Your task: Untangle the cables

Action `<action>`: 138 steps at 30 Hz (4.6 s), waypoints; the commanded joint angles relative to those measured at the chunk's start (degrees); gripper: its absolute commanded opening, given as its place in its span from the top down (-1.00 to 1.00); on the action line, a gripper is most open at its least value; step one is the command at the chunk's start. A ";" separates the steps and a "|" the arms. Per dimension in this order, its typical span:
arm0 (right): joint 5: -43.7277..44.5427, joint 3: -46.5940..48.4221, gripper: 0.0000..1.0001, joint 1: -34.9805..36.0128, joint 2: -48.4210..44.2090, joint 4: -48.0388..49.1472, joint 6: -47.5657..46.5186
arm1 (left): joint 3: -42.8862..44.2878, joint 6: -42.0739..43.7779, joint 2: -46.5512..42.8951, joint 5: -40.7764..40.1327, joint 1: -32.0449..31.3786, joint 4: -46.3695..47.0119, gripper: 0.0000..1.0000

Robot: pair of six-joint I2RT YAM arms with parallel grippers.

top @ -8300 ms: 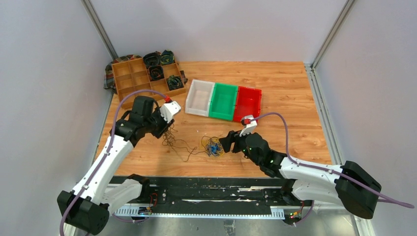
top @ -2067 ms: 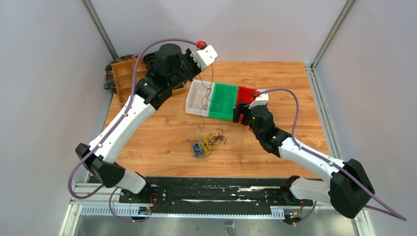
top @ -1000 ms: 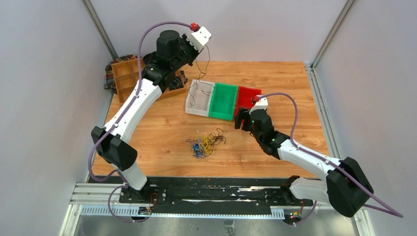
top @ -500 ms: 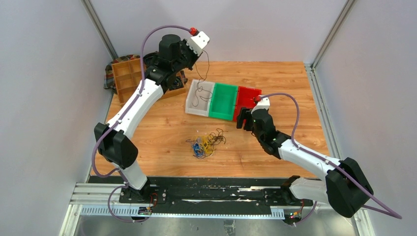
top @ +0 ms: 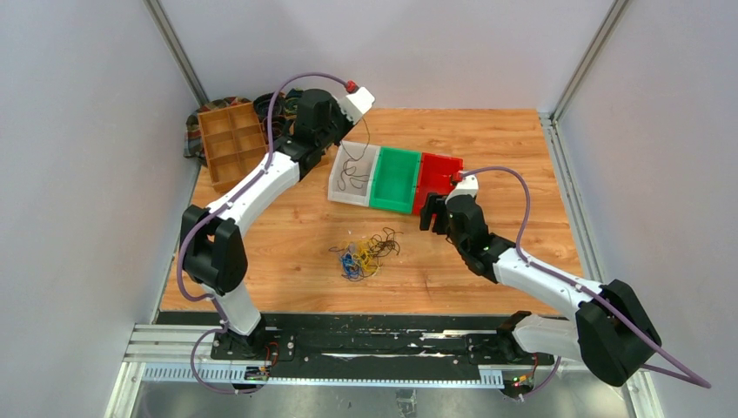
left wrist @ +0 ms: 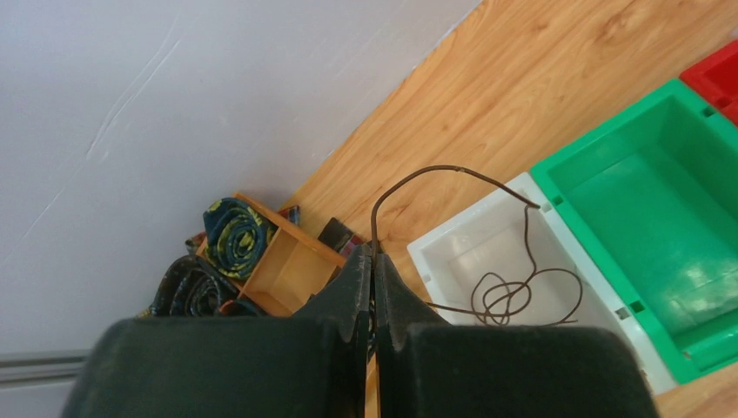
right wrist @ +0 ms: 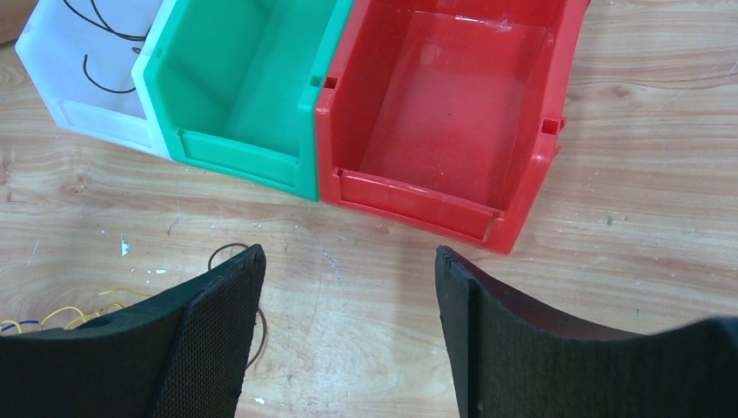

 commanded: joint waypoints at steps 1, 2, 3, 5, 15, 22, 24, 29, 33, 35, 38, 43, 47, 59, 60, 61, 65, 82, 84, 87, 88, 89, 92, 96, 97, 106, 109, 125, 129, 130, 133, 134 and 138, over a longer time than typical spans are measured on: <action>0.40 0.59 -0.42 -1.30 0.48 -0.24 0.32 | -1.48 4.64 0.90 -1.63 -0.18 7.71 0.99; 0.42 1.29 -0.42 -1.36 0.93 -0.67 0.13 | -2.31 5.32 1.15 -1.62 -0.53 7.83 0.99; 0.40 1.89 -0.42 -1.39 1.38 -1.15 0.01 | -3.32 5.90 1.41 -1.72 -0.86 8.18 0.99; 0.39 2.54 -0.42 -1.41 1.79 -1.82 0.09 | -5.10 6.40 2.26 -1.67 -1.35 8.36 0.99; 0.00 4.62 -0.42 -2.99 4.24 -2.59 -0.03 | -7.13 4.17 9.08 0.17 -2.18 8.23 0.99; -2.16 8.20 -0.43 -4.61 9.14 -1.80 -0.27 | -7.48 5.25 15.01 -0.91 -2.28 9.44 0.99; -2.62 9.57 -0.43 -5.03 10.60 -1.76 -0.35 | -8.45 6.53 15.89 -1.50 -2.28 11.46 0.99; -3.83 12.00 -0.43 -6.18 14.06 -1.47 -0.54 | -10.14 9.14 17.49 -2.84 -2.23 13.64 0.99; -4.51 14.18 -0.43 -6.75 17.48 -0.83 -0.86 | -10.35 10.19 17.80 -2.52 -2.21 13.57 0.99; -5.00 15.71 -0.43 -6.87 19.50 -0.33 -1.96 | -9.83 9.27 16.80 -1.53 -2.19 12.66 0.83; -5.49 19.31 -0.42 -7.10 23.14 -1.11 -2.81 | -6.90 7.61 14.88 1.30 -1.89 7.69 0.37; -5.68 24.13 -0.41 -7.31 27.60 -1.79 -4.21 | -0.38 6.91 12.97 5.19 -0.63 -2.81 -0.03; -4.87 25.66 -0.39 -7.38 29.81 -2.29 -4.46 | 4.31 9.13 11.65 7.29 0.60 -7.27 -0.41; -5.28 25.54 0.08 -7.47 33.76 -2.78 -3.41 | 5.27 9.40 11.04 11.33 1.19 -10.99 -0.71; -5.65 25.37 0.15 -7.47 33.78 -2.77 -3.38 | 5.07 9.49 11.59 10.08 1.17 -9.77 -0.66; -6.07 25.18 0.20 -7.49 33.83 -2.79 -3.41 | 5.42 9.50 12.38 8.87 1.17 -8.74 -0.63; -6.97 24.39 0.42 -7.48 33.72 -2.56 -3.35 | 8.97 8.35 15.48 6.92 1.40 -8.89 -0.60; -0.43 23.57 0.99 -2.01 33.10 -12.06 10.35 | -0.27 10.59 -1.07 18.45 3.60 -25.75 -0.85; 1.67 24.32 0.97 -0.19 33.34 -13.49 12.03 | -1.96 12.18 -3.75 20.98 4.03 -28.40 -0.86; 4.25 24.96 0.79 1.75 33.30 -15.06 13.60 | -5.02 19.04 -7.32 27.44 4.06 -35.67 -0.86; 4.57 24.75 0.72 2.00 33.14 -15.14 14.07 | -6.27 21.34 -7.96 29.15 3.98 -37.70 -0.85; 4.78 24.35 0.66 2.01 32.74 -14.99 14.58 | -7.97 22.84 -8.42 30.36 3.91 -39.10 -0.84; 4.50 23.12 0.48 2.04 31.97 -13.69 14.54 | -11.33 23.99 -8.25 32.17 3.57 -40.24 -0.76; 4.56 22.65 0.24 2.50 31.32 -13.70 14.29 | -13.70 24.63 -6.64 34.72 1.56 -42.84 -0.71; 4.55 22.39 0.15 2.60 31.13 -13.38 13.97 | -14.49 24.79 -6.67 35.18 1.02 -42.83 -0.71; 4.93 21.51 0.14 3.60 29.54 -12.51 12.11 | -15.86 12.07 -2.68 31.98 -1.34 -33.80 -0.54; 4.29 20.89 0.14 3.78 29.22 -11.47 11.79 | -17.11 9.75 -2.62 30.90 -1.48 -30.18 -0.45; -0.09 20.89 0.49 3.77 29.28 -8.13 9.00 | -16.63 12.41 -3.28 31.61 -2.89 -33.64 0.31; -0.48 21.40 0.49 3.73 29.00 -8.39 8.63 | -15.79 13.20 -2.89 31.85 -2.89 -35.88 0.21; -0.57 21.42 0.49 3.77 28.96 -8.39 8.64 | -15.60 13.42 -2.92 32.09 -2.89 -36.37 0.14; -1.02 21.64 0.50 3.85 28.78 -8.32 8.58 | -15.83 13.73 -3.19 32.11 -2.93 -36.32 0.10; -1.22 21.71 0.51 3.86 28.84 -8.33 8.44 | -15.84 13.38 -3.01 31.50 -2.97 -35.98 0.10; -1.76 21.61 0.55 4.05 28.71 -8.26 8.48 | -16.83 9.74 -2.75 27.45 -2.98 -31.23 0.28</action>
